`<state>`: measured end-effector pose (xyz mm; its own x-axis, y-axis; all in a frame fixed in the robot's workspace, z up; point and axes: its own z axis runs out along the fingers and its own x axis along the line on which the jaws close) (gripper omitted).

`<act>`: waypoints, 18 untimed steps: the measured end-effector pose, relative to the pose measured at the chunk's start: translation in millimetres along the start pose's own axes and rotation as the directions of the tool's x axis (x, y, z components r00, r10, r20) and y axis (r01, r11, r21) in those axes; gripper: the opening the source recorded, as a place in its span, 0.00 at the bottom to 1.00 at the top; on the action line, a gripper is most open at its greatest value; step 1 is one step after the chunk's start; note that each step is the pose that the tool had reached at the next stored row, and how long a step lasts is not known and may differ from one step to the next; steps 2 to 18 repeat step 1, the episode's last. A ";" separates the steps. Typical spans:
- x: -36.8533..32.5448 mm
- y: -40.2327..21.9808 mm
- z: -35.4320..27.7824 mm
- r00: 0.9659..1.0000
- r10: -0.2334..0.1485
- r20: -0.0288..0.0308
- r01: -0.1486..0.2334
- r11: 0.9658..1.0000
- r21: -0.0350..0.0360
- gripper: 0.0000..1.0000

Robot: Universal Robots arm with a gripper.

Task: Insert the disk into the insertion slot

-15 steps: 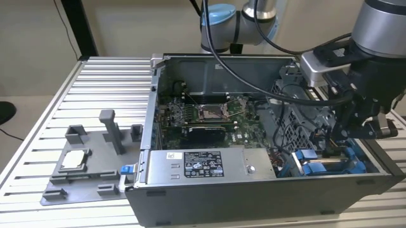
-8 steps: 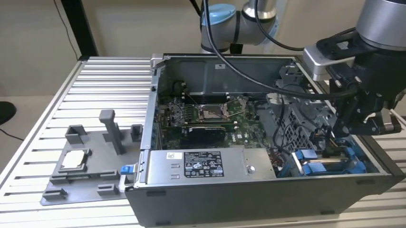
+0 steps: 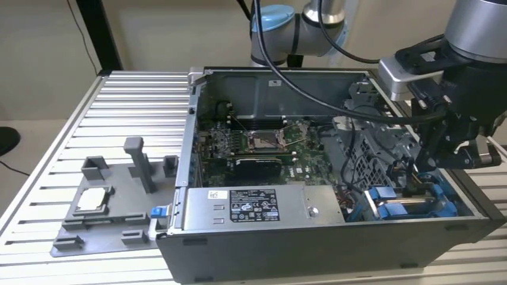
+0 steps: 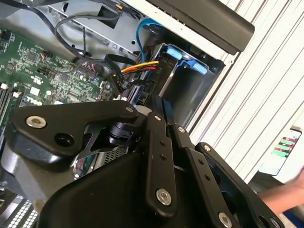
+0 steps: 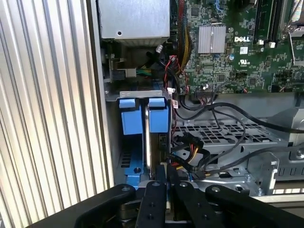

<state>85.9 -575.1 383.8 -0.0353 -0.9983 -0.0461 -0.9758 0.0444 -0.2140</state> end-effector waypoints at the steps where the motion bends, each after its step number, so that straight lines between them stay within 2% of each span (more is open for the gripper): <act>1: 0.0 0.0 0.0 1.000 0.000 0.000 0.000 1.000 0.000 0.00; 18: 0.0 0.0 0.0 1.000 0.000 0.000 0.000 1.000 0.000 0.00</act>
